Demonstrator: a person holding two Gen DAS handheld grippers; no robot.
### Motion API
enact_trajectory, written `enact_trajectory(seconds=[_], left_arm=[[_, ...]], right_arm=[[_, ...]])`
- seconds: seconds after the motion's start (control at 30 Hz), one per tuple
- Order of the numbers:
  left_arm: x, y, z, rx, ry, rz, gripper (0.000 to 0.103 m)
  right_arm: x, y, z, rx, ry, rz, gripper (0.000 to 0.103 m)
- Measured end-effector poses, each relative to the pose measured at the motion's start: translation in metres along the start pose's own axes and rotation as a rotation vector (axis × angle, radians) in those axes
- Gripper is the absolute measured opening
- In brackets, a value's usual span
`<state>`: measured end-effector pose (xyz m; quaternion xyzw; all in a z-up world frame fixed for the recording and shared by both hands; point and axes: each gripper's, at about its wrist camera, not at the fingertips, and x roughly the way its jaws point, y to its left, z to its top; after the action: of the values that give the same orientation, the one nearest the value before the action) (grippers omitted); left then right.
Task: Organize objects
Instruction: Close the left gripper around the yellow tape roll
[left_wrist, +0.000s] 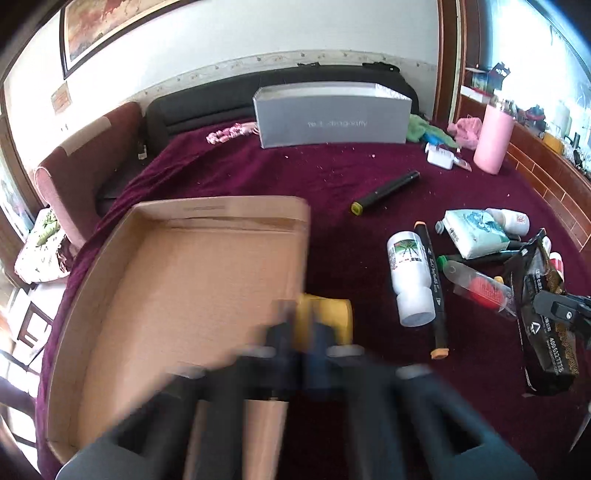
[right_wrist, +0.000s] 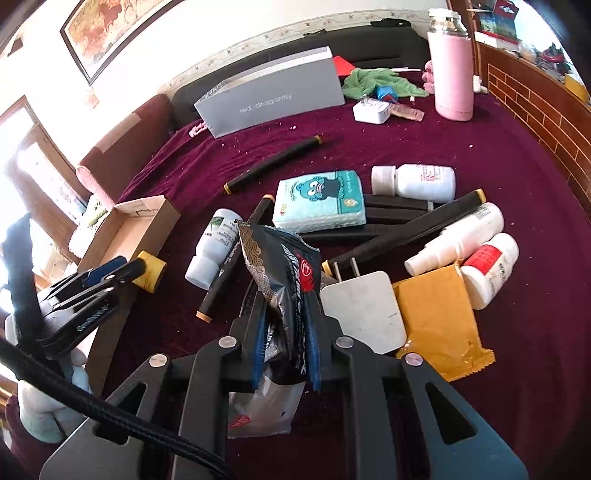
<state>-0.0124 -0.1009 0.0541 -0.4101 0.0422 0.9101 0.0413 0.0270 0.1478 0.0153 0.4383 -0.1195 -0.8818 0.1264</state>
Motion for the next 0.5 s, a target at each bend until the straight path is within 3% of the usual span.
enact_trajectory(seconds=[0.03, 0.13, 0.27, 0.33, 0.5], left_arm=[[-0.005, 0.003, -0.001, -0.011, -0.007, -0.037, 0.0], [-0.014, 0.003, -0.004, 0.005, -0.007, -0.031, 0.0], [-0.031, -0.009, -0.012, 0.018, -0.019, -0.146, 0.0], [-0.029, -0.018, -0.017, 0.03, 0.015, -0.179, 0.003], [0.006, -0.027, -0.027, 0.003, 0.139, -0.154, 0.017]], right_arm=[[-0.003, 0.001, 0.0, -0.002, -0.006, -0.001, 0.016], [-0.009, 0.004, 0.0, -0.009, -0.012, -0.003, 0.016], [-0.011, 0.004, -0.001, 0.007, -0.013, 0.025, 0.016], [-0.012, 0.004, -0.003, 0.012, -0.011, 0.034, 0.016], [-0.011, 0.008, -0.008, 0.008, -0.002, 0.051, 0.016]])
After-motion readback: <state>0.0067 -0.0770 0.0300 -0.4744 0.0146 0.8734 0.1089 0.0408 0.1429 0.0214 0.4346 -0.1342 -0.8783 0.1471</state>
